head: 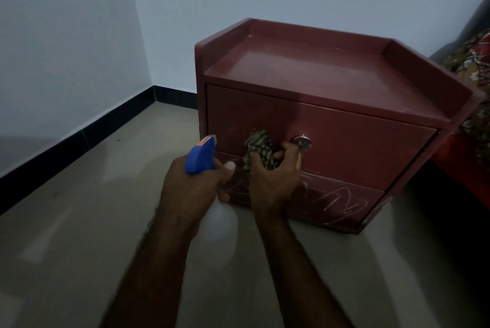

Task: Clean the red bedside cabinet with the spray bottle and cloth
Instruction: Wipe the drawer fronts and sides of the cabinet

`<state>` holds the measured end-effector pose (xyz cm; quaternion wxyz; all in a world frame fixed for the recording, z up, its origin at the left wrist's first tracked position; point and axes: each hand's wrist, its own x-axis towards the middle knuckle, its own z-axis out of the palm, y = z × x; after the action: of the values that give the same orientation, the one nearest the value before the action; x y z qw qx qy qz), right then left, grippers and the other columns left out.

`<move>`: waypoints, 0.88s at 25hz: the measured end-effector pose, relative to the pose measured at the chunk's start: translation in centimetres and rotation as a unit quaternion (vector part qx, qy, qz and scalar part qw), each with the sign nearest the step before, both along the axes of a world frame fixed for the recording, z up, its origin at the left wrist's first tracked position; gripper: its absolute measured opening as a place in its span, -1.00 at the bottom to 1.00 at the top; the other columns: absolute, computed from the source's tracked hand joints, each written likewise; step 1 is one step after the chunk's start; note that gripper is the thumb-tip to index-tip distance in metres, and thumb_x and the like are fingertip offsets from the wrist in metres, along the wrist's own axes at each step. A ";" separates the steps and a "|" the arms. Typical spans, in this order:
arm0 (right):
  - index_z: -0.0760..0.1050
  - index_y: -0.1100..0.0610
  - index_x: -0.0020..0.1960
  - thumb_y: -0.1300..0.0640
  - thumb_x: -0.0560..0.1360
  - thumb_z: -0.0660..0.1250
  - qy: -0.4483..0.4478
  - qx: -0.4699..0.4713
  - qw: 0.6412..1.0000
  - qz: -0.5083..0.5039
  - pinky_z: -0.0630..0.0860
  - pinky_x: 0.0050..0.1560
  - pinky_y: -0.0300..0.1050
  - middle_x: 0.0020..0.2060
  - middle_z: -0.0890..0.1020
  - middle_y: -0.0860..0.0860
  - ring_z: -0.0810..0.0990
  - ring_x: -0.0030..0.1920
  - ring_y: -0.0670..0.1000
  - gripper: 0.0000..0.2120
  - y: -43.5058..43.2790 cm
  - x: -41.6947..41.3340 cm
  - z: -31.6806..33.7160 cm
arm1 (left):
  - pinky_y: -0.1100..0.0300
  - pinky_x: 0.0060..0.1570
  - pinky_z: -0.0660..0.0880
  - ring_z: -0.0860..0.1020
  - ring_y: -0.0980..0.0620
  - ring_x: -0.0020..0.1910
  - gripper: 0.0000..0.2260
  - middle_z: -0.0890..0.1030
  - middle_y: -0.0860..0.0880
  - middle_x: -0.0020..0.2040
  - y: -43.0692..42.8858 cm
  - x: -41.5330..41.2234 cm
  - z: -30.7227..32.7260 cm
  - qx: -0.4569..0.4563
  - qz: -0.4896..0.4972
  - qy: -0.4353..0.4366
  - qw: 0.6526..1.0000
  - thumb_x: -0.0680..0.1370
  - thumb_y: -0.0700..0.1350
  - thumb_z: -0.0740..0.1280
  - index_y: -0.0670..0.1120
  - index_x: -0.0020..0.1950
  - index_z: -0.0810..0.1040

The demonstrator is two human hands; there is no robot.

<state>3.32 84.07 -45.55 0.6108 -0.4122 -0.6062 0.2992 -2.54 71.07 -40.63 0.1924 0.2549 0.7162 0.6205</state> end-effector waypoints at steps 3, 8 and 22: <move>0.55 0.19 0.15 0.22 0.31 0.58 -0.001 0.005 1.000 0.019 0.43 -0.09 -0.22 -0.14 0.52 0.05 0.48 -0.15 -0.02 -0.56 0.2 -1.0 0.5 | 0.22 -0.23 0.44 0.66 -0.02 -0.39 -0.85 0.65 -0.06 -0.37 -0.4 -0.6 0.0 0.006 0.012 -0.001 1.000 0.50 -0.08 0.49 -0.12 -0.17 0.60; 0.53 0.13 0.17 0.17 0.30 0.58 -0.011 0.021 0.999 0.041 0.38 -0.10 -0.34 -0.15 0.52 -0.01 0.48 -0.14 -0.06 -0.52 0.5 -1.9 0.7 | 0.13 -0.22 0.49 0.65 -0.01 -0.42 -0.85 0.66 -0.05 -0.29 -0.8 -0.7 -0.4 -0.001 0.024 -0.011 1.000 0.49 -0.09 0.51 -0.14 -0.15 0.61; 0.58 0.22 0.16 0.23 0.30 0.61 -0.031 -0.018 0.998 0.042 0.48 -0.07 -0.05 -0.17 0.57 0.07 0.51 -0.16 0.03 -0.54 -1.5 -2.6 -2.3 | 0.03 -0.17 0.55 0.64 0.04 -0.44 -0.87 0.66 0.03 -0.30 -2.6 -3.6 -1.2 -0.011 0.047 -0.007 0.999 0.48 -0.08 0.51 -0.08 -0.15 0.60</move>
<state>0.74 82.59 -47.85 0.5711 -0.4066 -0.6359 0.3227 -6.16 68.50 -41.80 0.1704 0.2142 0.7329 0.6228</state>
